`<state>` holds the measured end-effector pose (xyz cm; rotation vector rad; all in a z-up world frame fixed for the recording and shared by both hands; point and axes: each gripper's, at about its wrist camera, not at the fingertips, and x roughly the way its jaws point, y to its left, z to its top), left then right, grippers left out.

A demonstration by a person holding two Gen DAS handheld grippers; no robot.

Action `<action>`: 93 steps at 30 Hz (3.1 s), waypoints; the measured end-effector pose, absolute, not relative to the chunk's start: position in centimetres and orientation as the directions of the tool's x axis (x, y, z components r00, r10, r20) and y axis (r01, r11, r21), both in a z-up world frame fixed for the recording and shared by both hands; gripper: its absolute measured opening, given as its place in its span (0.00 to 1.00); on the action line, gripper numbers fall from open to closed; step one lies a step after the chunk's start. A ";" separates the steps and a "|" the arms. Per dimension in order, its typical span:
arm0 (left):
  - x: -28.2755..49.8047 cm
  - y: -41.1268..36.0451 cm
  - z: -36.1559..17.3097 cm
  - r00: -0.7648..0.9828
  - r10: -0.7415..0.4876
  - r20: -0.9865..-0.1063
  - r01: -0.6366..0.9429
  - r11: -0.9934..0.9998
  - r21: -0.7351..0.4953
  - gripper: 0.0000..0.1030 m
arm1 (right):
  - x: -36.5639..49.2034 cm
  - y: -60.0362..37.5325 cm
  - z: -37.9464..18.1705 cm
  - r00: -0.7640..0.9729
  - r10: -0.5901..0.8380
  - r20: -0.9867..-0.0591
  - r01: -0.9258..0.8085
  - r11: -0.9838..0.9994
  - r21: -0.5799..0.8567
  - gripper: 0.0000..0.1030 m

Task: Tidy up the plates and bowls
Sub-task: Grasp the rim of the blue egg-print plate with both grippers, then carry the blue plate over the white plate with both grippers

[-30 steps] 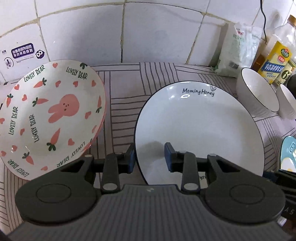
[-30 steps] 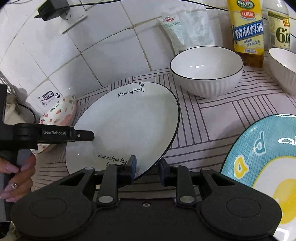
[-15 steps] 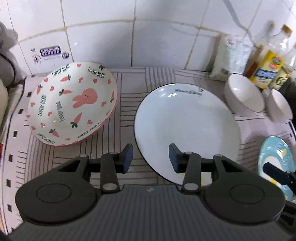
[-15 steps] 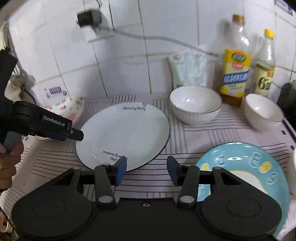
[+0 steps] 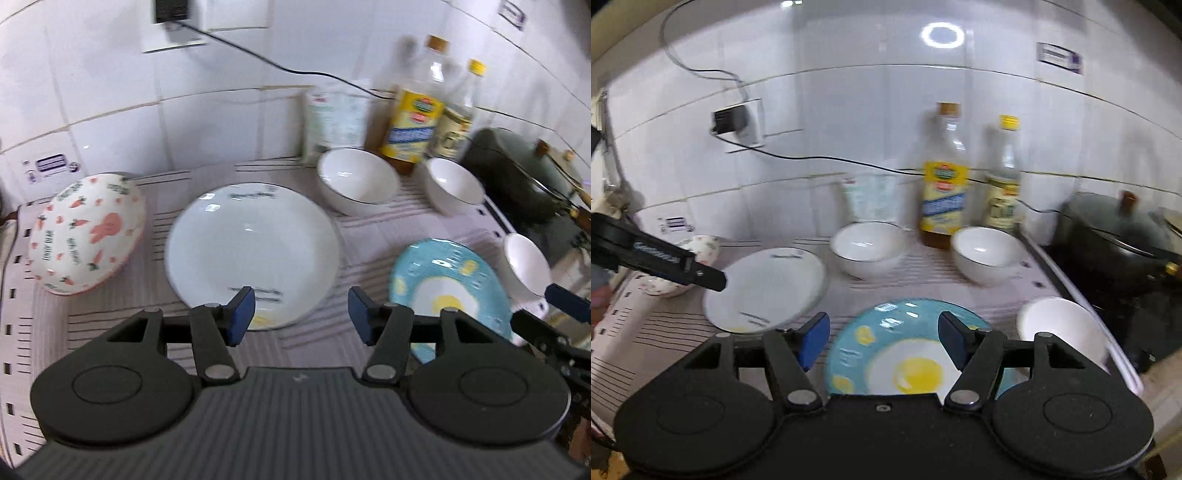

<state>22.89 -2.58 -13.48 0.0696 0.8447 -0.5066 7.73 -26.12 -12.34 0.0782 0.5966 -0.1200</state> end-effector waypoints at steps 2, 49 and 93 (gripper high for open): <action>21.9 -3.7 -13.8 0.541 -0.417 -0.730 0.472 0.869 -0.147 0.59 | 6.9 -27.0 -12.7 0.814 -0.113 -0.569 0.166 0.985 0.042 0.68; 24.5 -14.3 -25.0 0.366 -0.489 -0.792 0.486 0.826 -0.286 0.20 | 8.3 -35.1 -24.6 0.775 -0.134 -0.618 0.378 0.882 0.283 0.30; 24.0 3.6 -16.3 0.473 -0.398 -0.786 0.277 0.914 -0.296 0.23 | 13.2 -23.1 -14.9 0.804 0.225 -0.550 -0.068 0.954 0.291 0.26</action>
